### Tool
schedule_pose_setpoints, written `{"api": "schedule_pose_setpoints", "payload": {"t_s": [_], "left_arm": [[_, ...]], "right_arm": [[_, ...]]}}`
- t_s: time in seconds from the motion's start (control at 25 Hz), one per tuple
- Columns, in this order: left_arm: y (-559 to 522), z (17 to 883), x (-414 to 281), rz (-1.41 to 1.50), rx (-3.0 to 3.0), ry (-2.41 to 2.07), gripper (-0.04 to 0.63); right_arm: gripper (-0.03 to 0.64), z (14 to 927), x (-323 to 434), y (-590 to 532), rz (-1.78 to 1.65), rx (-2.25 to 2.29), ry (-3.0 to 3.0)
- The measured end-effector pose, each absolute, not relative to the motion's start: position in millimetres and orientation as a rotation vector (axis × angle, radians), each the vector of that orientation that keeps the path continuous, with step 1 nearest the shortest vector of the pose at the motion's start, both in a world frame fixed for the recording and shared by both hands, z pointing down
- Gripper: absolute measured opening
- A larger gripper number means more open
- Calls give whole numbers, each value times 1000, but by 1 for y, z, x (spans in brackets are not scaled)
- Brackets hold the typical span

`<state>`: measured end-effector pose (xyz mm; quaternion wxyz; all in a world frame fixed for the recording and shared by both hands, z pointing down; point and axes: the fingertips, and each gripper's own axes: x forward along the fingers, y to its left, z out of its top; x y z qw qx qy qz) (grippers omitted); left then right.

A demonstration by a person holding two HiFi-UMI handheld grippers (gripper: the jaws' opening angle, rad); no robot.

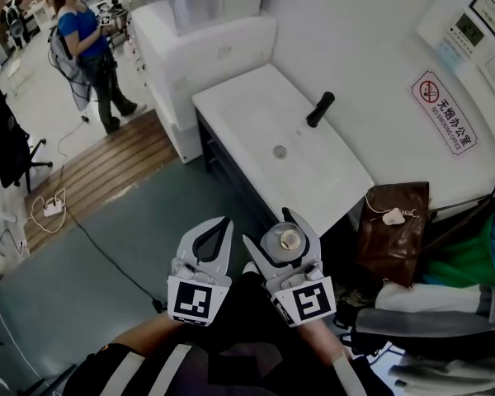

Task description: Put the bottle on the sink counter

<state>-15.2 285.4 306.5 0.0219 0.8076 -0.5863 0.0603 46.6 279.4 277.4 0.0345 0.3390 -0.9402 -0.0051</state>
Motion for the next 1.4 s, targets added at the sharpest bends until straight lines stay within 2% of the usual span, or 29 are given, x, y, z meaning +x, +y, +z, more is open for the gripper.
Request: {"api": "schedule_pose_setpoints", "payload": {"t_s": [0.88, 1.4], "left_arm": [[171, 323, -45, 284, 2398, -1888, 0], [93, 326, -35, 357, 2369, -1885, 0]], "right_arm": [[339, 307, 28, 161, 53, 974, -2920], [339, 311, 28, 80, 166, 982, -2963]]}}
